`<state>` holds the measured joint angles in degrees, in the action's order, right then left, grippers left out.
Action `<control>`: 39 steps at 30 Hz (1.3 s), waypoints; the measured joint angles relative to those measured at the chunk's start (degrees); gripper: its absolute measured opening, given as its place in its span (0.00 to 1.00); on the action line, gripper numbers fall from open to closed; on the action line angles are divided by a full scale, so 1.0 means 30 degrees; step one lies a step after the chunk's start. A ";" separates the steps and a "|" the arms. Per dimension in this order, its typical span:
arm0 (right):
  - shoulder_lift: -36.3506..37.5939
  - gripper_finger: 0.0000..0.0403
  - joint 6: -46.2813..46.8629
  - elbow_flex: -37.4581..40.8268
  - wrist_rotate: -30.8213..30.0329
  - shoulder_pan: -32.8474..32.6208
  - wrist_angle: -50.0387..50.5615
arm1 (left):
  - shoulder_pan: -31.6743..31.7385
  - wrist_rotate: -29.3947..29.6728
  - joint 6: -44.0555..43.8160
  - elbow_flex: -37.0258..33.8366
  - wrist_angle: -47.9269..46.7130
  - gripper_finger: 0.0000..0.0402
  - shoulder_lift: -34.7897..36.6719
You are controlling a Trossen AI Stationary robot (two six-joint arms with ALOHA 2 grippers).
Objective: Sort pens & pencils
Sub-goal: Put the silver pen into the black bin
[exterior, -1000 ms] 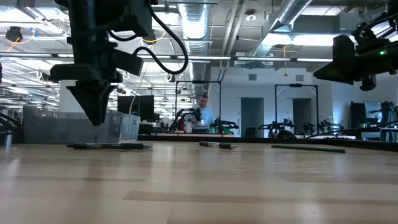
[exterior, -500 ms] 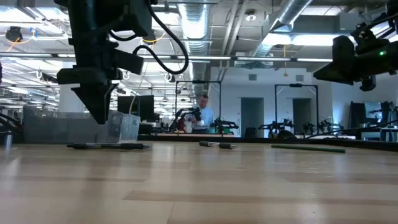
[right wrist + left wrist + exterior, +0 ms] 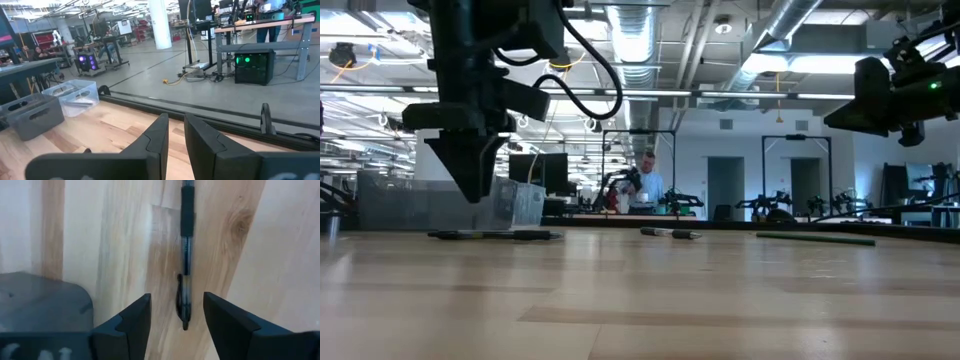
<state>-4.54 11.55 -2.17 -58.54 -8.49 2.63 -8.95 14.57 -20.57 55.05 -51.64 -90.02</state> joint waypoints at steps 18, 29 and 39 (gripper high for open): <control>0.0000 0.20 0.0004 0.0000 -0.0003 0.0007 0.0000 | 0.0015 0.0431 -0.2238 0.0000 0.0064 0.43 0.0000; 0.0000 0.20 -0.0003 0.0000 0.0000 0.0001 0.0000 | 0.0029 -0.0071 -0.1909 0.0007 -0.0091 0.43 -0.0202; 0.0000 0.20 -0.0015 0.0000 0.0000 0.0004 0.0003 | 0.0157 0.0034 -0.1326 0.0007 -0.0287 0.43 -0.2483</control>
<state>-4.54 11.51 -2.17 -58.54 -8.48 2.64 -8.48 14.68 -24.55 55.07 -52.50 -97.47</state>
